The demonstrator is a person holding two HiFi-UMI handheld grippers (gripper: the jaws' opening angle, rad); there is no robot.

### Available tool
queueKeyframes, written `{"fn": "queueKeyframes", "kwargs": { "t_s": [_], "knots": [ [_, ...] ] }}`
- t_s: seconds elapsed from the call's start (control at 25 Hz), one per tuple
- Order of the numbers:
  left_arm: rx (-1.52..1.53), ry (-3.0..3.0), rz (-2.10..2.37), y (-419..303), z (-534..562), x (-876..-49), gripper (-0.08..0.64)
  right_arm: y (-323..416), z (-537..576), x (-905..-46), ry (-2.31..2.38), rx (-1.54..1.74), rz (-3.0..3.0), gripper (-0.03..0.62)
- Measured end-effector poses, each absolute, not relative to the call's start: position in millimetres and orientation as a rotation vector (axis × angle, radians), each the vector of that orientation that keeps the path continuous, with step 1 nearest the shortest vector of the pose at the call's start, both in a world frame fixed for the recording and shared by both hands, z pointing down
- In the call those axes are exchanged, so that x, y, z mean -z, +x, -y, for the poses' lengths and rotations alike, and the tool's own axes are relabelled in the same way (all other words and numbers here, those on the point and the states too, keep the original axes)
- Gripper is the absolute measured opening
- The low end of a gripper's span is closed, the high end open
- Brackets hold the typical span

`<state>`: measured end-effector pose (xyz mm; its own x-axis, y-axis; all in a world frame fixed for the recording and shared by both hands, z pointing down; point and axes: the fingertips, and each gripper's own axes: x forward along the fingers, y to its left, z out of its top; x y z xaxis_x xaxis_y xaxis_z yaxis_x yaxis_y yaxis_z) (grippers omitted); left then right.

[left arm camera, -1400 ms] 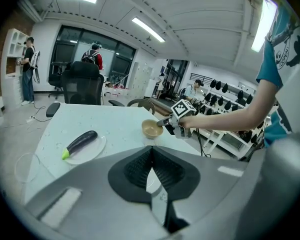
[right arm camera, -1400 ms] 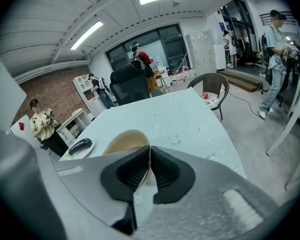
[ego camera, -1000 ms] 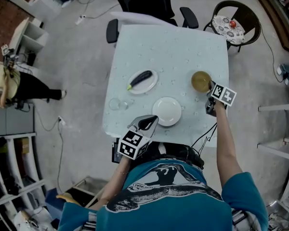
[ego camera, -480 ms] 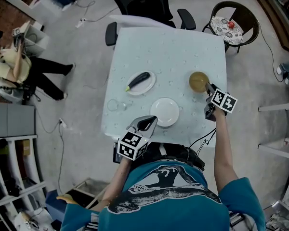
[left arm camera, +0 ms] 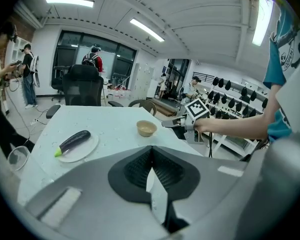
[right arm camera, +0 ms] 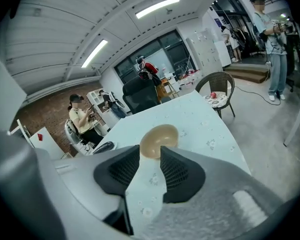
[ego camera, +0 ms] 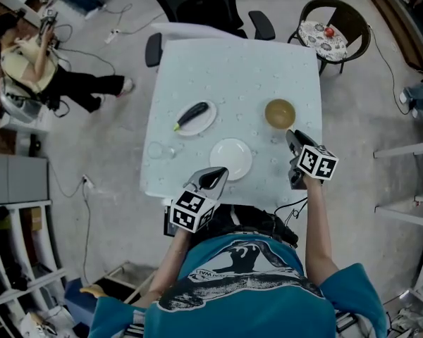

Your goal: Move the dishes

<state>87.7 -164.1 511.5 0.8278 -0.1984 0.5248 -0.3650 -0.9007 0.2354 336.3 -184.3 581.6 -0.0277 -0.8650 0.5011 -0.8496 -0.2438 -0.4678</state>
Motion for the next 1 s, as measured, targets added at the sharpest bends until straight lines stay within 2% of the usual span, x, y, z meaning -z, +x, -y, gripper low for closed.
{"fn": "queueKeyframes", "kwargs": {
  "t_s": [1.0],
  "knots": [
    [-0.710,2.630,0.534,58,122,-517,0.014,204,109,-589,-1.941,1.207,-2.263,0.133]
  ]
}}
